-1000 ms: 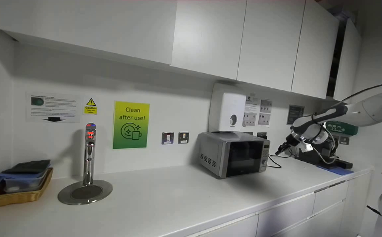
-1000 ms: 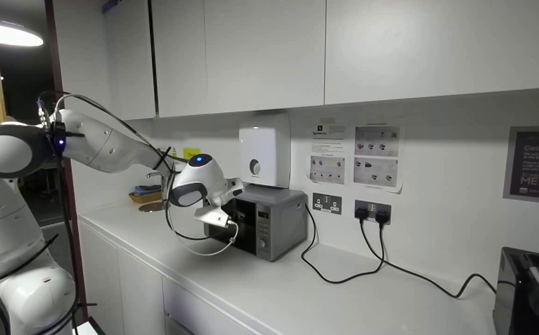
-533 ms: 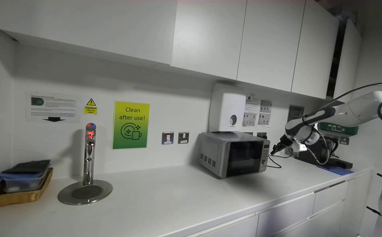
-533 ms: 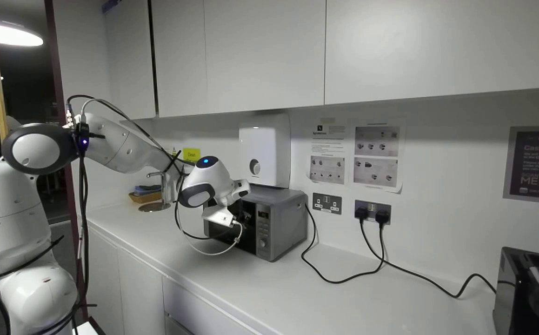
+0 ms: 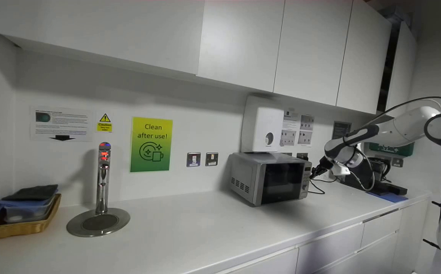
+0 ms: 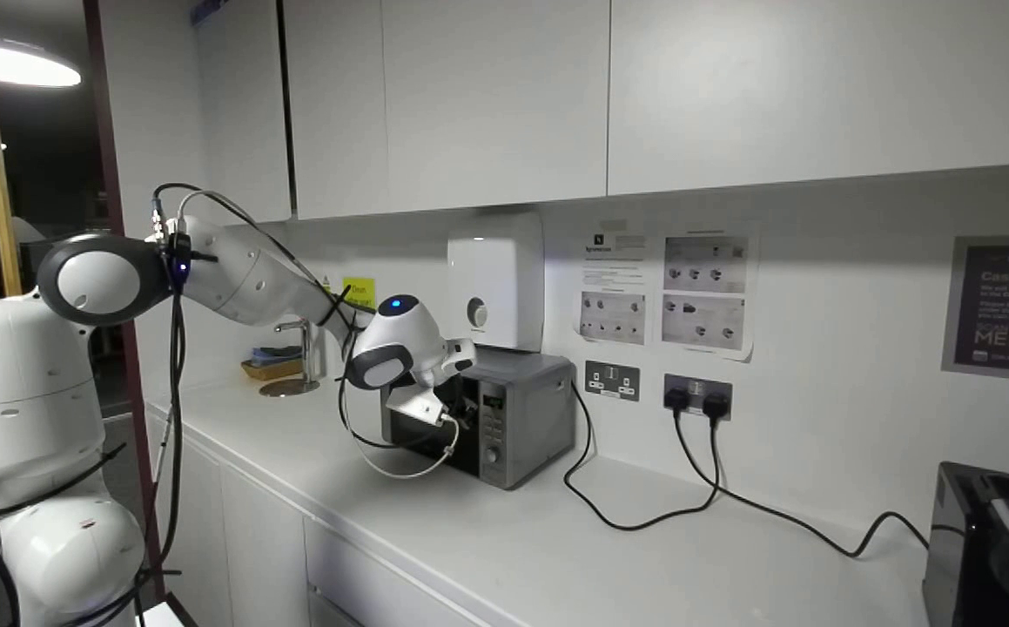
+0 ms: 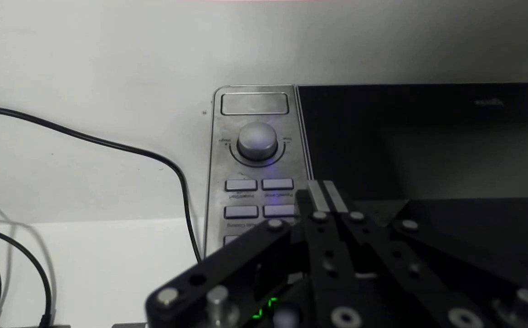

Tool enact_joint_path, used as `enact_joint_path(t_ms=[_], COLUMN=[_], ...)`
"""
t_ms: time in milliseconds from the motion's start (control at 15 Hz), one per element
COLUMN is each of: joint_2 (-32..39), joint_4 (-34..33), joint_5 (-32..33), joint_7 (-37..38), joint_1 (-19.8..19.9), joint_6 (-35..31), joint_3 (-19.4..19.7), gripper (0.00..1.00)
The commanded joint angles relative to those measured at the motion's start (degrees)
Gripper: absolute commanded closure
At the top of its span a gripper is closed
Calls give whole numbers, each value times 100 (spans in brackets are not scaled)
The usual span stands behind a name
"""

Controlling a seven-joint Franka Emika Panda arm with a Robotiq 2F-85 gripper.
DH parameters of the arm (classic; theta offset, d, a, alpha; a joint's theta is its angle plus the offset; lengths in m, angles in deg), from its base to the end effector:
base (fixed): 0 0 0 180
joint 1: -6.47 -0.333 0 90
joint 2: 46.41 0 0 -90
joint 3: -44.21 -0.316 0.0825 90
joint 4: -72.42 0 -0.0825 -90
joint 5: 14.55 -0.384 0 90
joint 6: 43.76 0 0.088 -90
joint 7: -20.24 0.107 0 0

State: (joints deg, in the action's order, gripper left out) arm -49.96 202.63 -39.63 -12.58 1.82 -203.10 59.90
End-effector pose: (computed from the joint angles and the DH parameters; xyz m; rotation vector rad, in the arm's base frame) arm 0.5356 -0.1253 0.4429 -2.9417 -0.0135 -0.9392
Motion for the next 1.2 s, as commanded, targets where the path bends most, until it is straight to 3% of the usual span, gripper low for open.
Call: enact_joint_path(t_ms=[0, 1133], joint_2=[45, 241], joint_4=[-130, -202], joint_5=[79, -198], joint_7=[265, 195], joint_1=[17, -57], joint_6=[-25, -185], joint_3=[-14, -34], gripper=[100, 100])
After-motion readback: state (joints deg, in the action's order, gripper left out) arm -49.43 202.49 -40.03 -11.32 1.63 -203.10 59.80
